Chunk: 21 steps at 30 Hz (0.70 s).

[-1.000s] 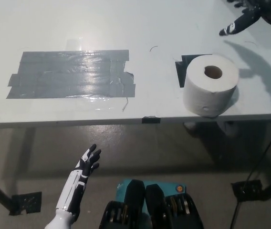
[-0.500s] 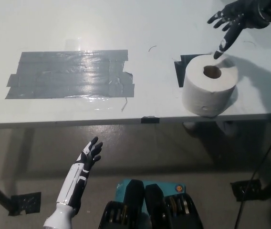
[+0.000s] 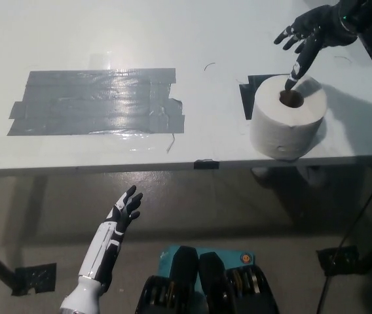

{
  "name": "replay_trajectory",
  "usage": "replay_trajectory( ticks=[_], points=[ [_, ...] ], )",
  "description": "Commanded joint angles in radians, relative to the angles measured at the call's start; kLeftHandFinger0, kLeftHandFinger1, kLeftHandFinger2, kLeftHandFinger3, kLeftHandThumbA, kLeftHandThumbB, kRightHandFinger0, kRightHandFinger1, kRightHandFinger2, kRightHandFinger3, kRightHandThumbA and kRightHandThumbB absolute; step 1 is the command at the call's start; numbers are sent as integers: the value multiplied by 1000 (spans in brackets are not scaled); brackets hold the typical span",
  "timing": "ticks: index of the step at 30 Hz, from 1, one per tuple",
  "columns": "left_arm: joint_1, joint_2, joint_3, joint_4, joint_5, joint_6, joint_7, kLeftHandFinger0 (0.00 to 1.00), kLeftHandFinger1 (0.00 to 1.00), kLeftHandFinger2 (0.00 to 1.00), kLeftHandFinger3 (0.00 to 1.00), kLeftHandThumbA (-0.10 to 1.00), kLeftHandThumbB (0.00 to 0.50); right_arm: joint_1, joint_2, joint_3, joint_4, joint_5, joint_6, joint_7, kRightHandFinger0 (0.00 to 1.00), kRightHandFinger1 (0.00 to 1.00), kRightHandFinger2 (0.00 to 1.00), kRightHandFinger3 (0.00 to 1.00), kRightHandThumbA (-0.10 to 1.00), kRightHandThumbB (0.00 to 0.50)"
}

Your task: A toilet paper roll is kept on the black spot on the desk infront of the robot and the robot inserts its right thumb into the hole in the centre to grab the roll. Then it passes the roll to a person.

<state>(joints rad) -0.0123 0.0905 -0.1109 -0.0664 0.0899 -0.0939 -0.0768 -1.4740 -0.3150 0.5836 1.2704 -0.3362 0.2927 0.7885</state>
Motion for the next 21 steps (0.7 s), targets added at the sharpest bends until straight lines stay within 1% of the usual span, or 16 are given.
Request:
replay_trajectory(
  ticks=[1, 2, 3, 6, 9, 10, 12, 13, 14, 16, 17, 19, 20, 21],
  points=[
    [-13, 6, -3, -28, 2, -14, -11, 1000, 1000, 1000, 1000, 1000, 226, -50, -8, 9, 3, -51, -43, -32, 1000, 1000, 1000, 1000, 1000, 388],
    [-13, 7, -3, -27, 4, -18, -12, 1000, 1000, 1000, 1000, 1000, 221, -49, -9, 6, 8, -53, -42, -37, 1000, 1000, 1000, 1000, 1000, 367],
    [-16, 7, -1, -32, 2, -13, -13, 1000, 1000, 1000, 1000, 1000, 221, -52, -11, 5, 12, -57, -47, -42, 1000, 1000, 1000, 1000, 1000, 356],
    [-16, 6, 0, -33, -1, -9, -14, 1000, 1000, 1000, 1000, 1000, 218, -48, -19, -14, 15, -49, -34, -56, 1000, 1000, 1000, 1000, 997, 345],
    [-16, 5, 1, -27, -4, -14, -15, 1000, 1000, 1000, 1000, 1000, 217, -43, -25, -19, 7, -61, -29, -73, 1000, 1000, 1000, 1000, 988, 345],
    [-17, 6, 1, -23, 0, -19, -13, 1000, 1000, 1000, 1000, 1000, 217, -39, -28, -28, 1, -56, -30, -80, 1000, 1000, 1000, 1000, 970, 332],
    [-16, 5, 0, -28, 4, -10, -13, 1000, 1000, 1000, 1000, 1000, 233, -32, -31, -46, -4, -45, -28, -87, 1000, 1000, 1000, 1000, 951, 333],
    [-16, 5, 0, -28, 2, -10, -14, 1000, 1000, 1000, 1000, 1000, 231, -32, -31, -38, -3, -54, -45, -77, 1000, 1000, 1000, 1000, 986, 324],
    [-17, 6, -1, -27, 2, -10, -14, 1000, 1000, 1000, 1000, 1000, 227, -29, -32, -20, -8, -75, -70, -87, 1000, 1000, 1000, 1000, 1000, 348],
    [-16, 6, -1, -31, 2, -6, -15, 1000, 1000, 1000, 1000, 1000, 224, -28, -25, -13, -1, -88, -59, -103, 1000, 1000, 1000, 1000, 1000, 390],
    [-16, 6, -1, -33, 3, -5, -15, 1000, 1000, 1000, 1000, 1000, 222, -26, -21, -17, 4, -88, -52, -110, 1000, 1000, 1000, 1000, 1000, 398],
    [-15, 6, -2, -36, 5, -2, -14, 1000, 1000, 1000, 1000, 1000, 222, -22, -15, -27, 6, -85, -36, -123, 1000, 1000, 1000, 1000, 974, 393],
    [-15, 5, -1, -37, 4, 0, -14, 1000, 1000, 1000, 1000, 1000, 228, -20, -14, -29, 6, -85, -37, -122, 1000, 1000, 1000, 1000, 972, 387],
    [-15, 4, -1, -37, 2, -1, -14, 1000, 1000, 1000, 1000, 1000, 226, -17, -11, -26, 6, -88, -40, -124, 1000, 1000, 1000, 1000, 986, 394]
  ],
)
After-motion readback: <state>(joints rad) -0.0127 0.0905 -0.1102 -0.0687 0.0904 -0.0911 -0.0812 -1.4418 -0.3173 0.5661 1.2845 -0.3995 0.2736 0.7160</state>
